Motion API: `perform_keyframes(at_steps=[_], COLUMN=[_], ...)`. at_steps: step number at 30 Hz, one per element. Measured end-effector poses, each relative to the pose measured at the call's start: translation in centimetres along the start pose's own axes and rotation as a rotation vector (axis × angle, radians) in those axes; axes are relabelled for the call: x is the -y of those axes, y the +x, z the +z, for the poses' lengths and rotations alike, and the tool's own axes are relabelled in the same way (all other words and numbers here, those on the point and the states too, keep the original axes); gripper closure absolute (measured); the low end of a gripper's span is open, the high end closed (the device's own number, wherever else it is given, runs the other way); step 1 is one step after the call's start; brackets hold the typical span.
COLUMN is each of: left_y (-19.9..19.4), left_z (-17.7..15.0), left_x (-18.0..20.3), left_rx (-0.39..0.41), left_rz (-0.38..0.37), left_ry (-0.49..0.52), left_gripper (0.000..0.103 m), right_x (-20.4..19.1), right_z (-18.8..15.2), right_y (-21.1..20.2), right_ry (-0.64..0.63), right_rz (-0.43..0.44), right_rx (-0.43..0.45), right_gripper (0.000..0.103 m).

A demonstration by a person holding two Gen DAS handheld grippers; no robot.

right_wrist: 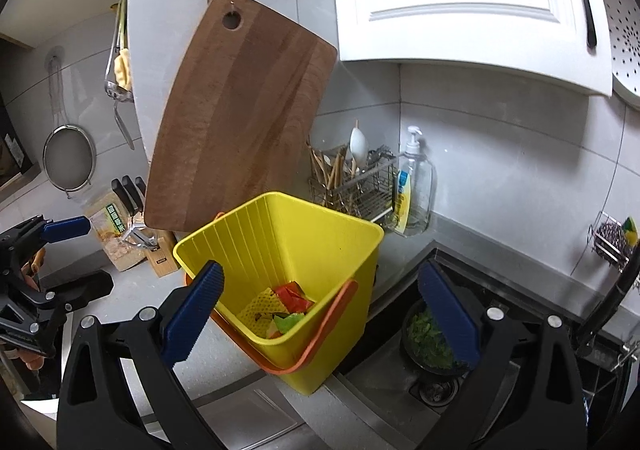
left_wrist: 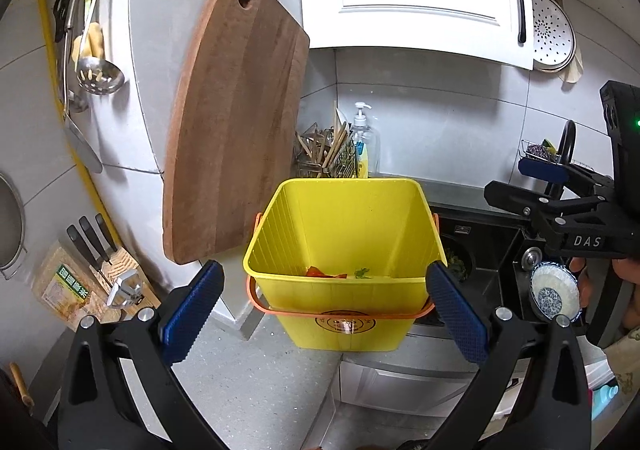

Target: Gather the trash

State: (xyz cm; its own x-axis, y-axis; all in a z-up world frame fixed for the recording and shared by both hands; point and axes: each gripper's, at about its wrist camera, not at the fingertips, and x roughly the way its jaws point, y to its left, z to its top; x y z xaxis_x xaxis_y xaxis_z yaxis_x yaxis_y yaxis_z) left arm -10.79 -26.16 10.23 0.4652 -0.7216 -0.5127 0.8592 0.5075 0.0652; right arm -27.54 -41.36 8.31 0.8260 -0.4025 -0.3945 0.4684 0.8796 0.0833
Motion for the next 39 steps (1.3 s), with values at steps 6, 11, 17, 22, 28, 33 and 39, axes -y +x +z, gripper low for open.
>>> perform_keyframes(at_steps=[6,11,17,22,28,33,39], left_y=[-0.5,-0.8,-1.1,-1.5,-1.5,-1.4,-1.5], left_z=[-0.1,-0.1,0.0,0.1,-0.1,-0.1,-0.1], left_x=[-0.2,-0.3,0.0,-0.1,-0.3,-0.3,-0.1], left_rx=[0.012,0.011,0.021,0.035,0.031,0.027,0.032], left_rz=[0.011,0.013,0.009,-0.006,-0.017,-0.017,0.002], left_ry=[-0.004,-0.01,-0.008,-0.017,-0.027,-0.022,0.012], left_gripper=[0.004,0.004,0.004,0.004,0.004,0.004,0.004], right_x=[-0.2,-0.3,-0.6,-0.5,-0.7,-1.0,-1.0], right_z=[0.3,0.3,0.3,0.2,0.2,0.2,-0.2], right_y=[-0.6,-1.2,-2.0,-2.5,-2.7,-2.7,-1.9], right_ry=[-0.014,-0.024,-0.039,-0.041,-0.044,-0.053,-0.06], right_rz=[-0.013,-0.032,-0.049,-0.064,-0.067,-0.066,-0.07], right_rx=[0.013,0.017,0.018,0.019,0.014,0.006,-0.051], right_gripper=[0.008,0.008,0.008,0.008,0.008,0.008,0.008])
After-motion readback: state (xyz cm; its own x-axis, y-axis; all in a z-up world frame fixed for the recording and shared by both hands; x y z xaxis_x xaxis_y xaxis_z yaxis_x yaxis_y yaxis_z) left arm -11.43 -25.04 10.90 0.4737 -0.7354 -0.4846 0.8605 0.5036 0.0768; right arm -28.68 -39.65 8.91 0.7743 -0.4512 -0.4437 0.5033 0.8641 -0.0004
